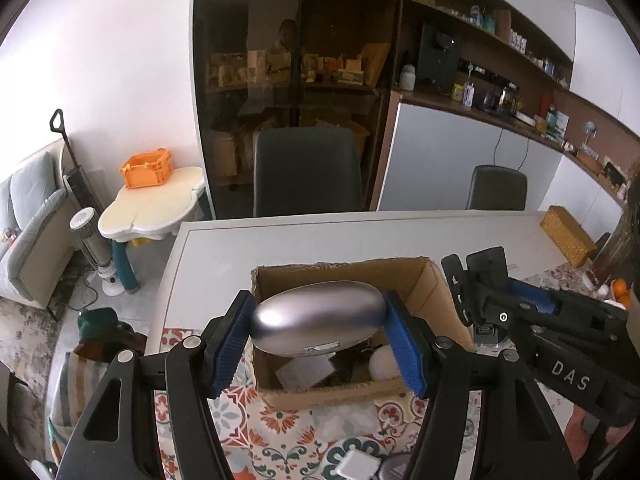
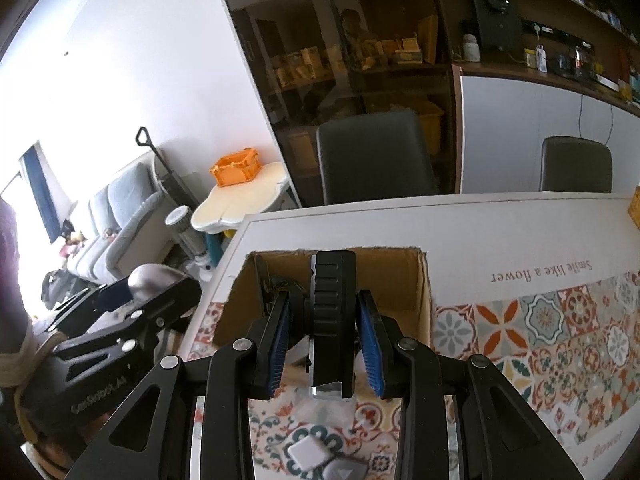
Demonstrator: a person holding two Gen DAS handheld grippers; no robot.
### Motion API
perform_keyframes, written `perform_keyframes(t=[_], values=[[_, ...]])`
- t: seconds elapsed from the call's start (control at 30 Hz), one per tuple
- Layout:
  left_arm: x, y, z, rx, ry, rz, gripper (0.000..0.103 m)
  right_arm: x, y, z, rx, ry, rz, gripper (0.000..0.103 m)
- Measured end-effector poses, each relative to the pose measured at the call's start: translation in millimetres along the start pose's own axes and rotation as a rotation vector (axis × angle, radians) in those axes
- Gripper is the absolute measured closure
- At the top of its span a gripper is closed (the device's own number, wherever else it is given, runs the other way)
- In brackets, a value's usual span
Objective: Organize rigid objects
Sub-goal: 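Lift both held items and carry them over the box, then open both tools to drop the egg case and black device into the box, then withdraw both tools from the box toward the charger and grey puck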
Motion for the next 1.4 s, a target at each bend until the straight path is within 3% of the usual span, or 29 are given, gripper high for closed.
perform_keyframes(t=[0.4, 0.7, 0.83, 1.0, 1.03, 1.13, 1.4], values=[[-3, -58, 17, -0.158, -0.01, -0.009, 0.038, 21, -58, 4, -0.116, -0.014, 0.054, 0.07], [-4, -78, 34, -0.263, -0.006, -0.017, 0.038, 24, -81, 15, -0.176, -0.011, 0.066, 0.07], [-12, -77, 36, -0.267, 0.011, -0.045, 0.034, 26, -88, 19, -0.197, -0.016, 0.064, 0.07], [-22, -66, 29, -0.23, 0.014, -0.091, 0.02, 28, -95, 21, -0.219, -0.028, 0.064, 0.069], [-24, -63, 28, -0.22, 0.014, -0.103, 0.019, 27, -96, 21, -0.22, -0.029, 0.064, 0.065], [-29, -51, 24, -0.187, 0.008, -0.137, 0.017, 26, -95, 18, -0.223, -0.03, 0.084, 0.039], [-32, -18, 23, -0.13, 0.001, -0.169, 0.009, 22, -64, 23, -0.193, -0.032, 0.105, 0.039]])
Point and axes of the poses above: each gripper's, at about its wrist camera, not at the fingertips, and y roughly against the way its jaws point, x to its right, z to its underside, the point moved 2 cm from there along -y, roughly the way its jaws point, and after that the axes turned 13 degrees about x, right-handed, at the moved point
